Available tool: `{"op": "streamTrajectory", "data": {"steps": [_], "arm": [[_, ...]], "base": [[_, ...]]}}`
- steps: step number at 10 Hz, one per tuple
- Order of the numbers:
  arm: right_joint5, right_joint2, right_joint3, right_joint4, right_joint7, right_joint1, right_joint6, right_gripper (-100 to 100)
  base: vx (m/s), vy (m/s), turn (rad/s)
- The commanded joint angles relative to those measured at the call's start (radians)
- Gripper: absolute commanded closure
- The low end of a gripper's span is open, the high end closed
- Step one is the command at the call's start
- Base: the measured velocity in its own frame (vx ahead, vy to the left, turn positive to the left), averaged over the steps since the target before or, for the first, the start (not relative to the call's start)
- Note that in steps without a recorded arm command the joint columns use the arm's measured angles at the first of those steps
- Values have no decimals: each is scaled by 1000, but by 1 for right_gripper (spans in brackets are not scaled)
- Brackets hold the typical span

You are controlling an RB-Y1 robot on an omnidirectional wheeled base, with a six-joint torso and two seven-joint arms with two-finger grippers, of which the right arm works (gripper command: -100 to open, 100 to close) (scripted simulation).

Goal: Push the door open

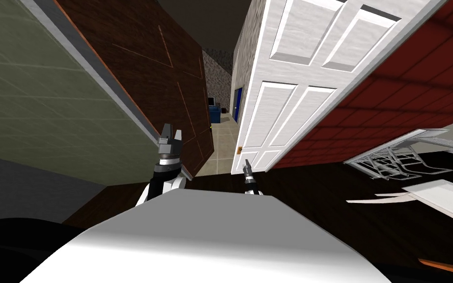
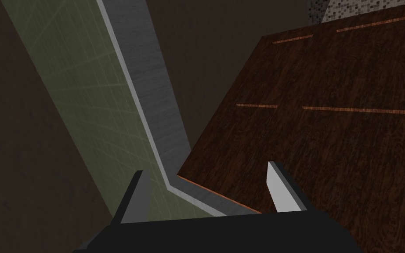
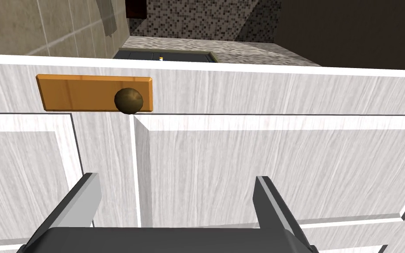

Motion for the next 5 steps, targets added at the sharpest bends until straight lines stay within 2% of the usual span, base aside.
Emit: {"op": "streamTrajectory", "data": {"steps": [1, 5], "arm": [[0, 0, 5, 45, -2, -13, -14, -100], [1, 3, 16, 130, -3, -38, -37, -100]], "base": [[86, -62, 44], [84, -61, 41]]}}
